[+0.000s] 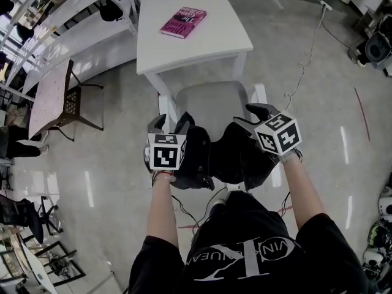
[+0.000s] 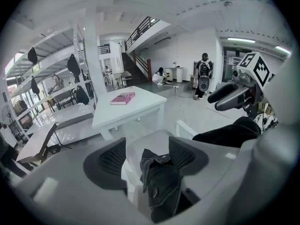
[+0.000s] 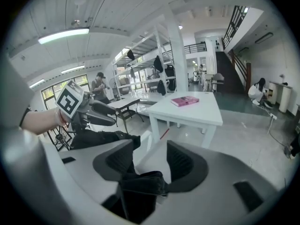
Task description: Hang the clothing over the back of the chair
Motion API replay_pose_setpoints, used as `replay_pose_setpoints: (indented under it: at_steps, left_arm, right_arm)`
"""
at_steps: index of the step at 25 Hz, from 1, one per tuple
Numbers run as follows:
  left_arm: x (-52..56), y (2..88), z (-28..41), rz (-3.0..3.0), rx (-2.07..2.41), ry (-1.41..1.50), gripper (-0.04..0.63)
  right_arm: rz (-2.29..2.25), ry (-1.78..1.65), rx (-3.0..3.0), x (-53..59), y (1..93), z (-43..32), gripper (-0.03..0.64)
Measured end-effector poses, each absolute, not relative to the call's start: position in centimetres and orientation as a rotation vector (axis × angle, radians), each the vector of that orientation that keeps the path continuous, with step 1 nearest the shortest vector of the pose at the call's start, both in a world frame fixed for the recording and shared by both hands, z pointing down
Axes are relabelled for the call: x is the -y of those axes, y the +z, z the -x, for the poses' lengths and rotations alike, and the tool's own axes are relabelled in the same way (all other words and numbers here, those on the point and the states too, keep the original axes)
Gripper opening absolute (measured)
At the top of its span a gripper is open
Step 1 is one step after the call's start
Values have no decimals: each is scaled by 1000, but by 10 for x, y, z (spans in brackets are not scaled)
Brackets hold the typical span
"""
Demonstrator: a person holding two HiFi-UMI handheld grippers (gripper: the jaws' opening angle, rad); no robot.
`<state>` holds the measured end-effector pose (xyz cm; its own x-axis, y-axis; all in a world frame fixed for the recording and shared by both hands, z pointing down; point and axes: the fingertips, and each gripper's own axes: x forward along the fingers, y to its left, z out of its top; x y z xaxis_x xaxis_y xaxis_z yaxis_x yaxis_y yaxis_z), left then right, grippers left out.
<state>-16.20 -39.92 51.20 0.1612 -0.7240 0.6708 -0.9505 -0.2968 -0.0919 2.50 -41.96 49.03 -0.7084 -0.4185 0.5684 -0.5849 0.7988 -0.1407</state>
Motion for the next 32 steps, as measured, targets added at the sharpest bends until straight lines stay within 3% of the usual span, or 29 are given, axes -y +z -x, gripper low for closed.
replay_pose_setpoints:
  at_steps: [3,5,7,11,32]
  left_arm:
    - [392,508,166,-2110,1618,894,290]
    - [387,501,171,-2111,1663,882,240]
    - [382,491,181,-2104,1738,861,137]
    - [370,474,196,-2101,1846,777,20]
    - [276,429,190,-2253,1906,357,11]
  right_arm:
    - [-806,410,2495,420,482,-27,136]
    - [-834,400,2510,418,476,-29,67]
    - [-845,383,2520,414,469,-29,44]
    - [-886,353,2540,403,459,-31,32]
    - [-1074,217,2638,307,420,-46,18]
